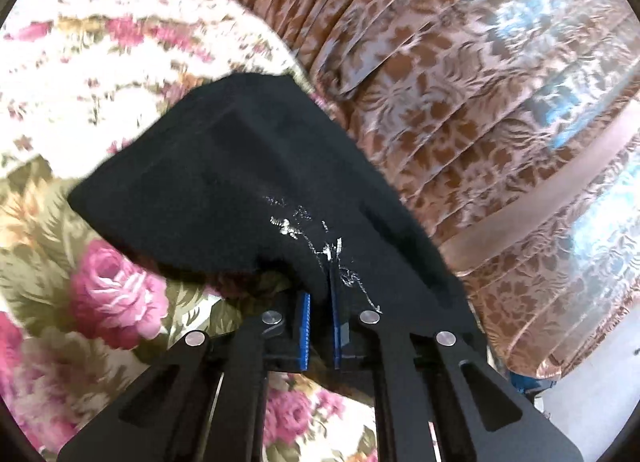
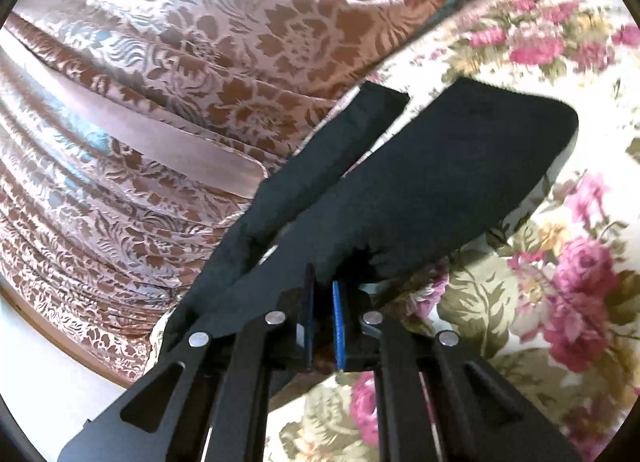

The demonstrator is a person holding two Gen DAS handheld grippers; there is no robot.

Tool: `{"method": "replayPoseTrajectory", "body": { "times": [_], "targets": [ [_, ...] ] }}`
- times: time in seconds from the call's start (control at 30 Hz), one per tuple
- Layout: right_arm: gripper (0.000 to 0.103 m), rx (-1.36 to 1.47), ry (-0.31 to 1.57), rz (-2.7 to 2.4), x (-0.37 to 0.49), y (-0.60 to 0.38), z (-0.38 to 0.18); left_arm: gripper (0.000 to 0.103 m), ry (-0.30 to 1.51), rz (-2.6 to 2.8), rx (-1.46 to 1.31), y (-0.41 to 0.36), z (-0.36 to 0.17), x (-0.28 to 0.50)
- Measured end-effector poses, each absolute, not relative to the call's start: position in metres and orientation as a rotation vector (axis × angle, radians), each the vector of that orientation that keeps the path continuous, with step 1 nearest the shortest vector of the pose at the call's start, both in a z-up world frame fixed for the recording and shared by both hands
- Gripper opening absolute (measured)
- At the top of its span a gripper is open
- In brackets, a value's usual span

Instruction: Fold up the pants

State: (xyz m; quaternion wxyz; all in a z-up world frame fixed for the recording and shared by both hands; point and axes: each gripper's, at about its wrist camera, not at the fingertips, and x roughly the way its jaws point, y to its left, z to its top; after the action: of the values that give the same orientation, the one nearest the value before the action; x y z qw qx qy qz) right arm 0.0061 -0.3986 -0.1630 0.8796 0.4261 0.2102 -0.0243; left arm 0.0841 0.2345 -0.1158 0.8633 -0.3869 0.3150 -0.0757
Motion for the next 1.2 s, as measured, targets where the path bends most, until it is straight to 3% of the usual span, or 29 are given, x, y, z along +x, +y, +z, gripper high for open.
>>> {"method": "replayPoseTrajectory", "body": {
  "times": [0.27,0.57,0.67,0.7,0.77,0.9,1.03,1.2],
  "targets": [
    [0.007,0.805,0.502,-0.023,-0.027,-0.383,-0.144,0.005,0.618,-0.162,-0.780,0.248,-0.102,0.039],
    [0.007,0.811,0.615,-0.038,-0.068,-0.372,-0.172,0.005,0.671,-0.122,-0.692,0.253,-0.128,-0.016],
    [0.016,0.881,0.605,-0.020,-0.068,-0.381,-0.184,0.005,0.693,-0.116,-0.732,0.254,-0.149,-0.016],
    [0.027,0.883,0.599,-0.023,-0.069,-0.382,-0.183,0.005,0.694,-0.110,-0.755,0.256,-0.153,-0.014],
    [0.034,0.903,0.560,-0.019,-0.074,-0.389,-0.179,0.005,0.679,-0.120,-0.810,0.261,-0.157,-0.013],
    [0.036,1.018,0.517,-0.048,-0.082,-0.413,-0.186,0.037,0.636,-0.072,-0.841,0.271,-0.156,-0.013],
    [0.039,1.143,0.442,-0.072,-0.096,-0.439,-0.193,0.041,0.548,-0.028,-0.909,0.294,-0.148,-0.014],
    [0.040,1.138,0.412,-0.150,-0.101,-0.461,-0.189,0.045,0.592,0.005,-0.891,0.301,-0.149,0.001]
  ]
}}
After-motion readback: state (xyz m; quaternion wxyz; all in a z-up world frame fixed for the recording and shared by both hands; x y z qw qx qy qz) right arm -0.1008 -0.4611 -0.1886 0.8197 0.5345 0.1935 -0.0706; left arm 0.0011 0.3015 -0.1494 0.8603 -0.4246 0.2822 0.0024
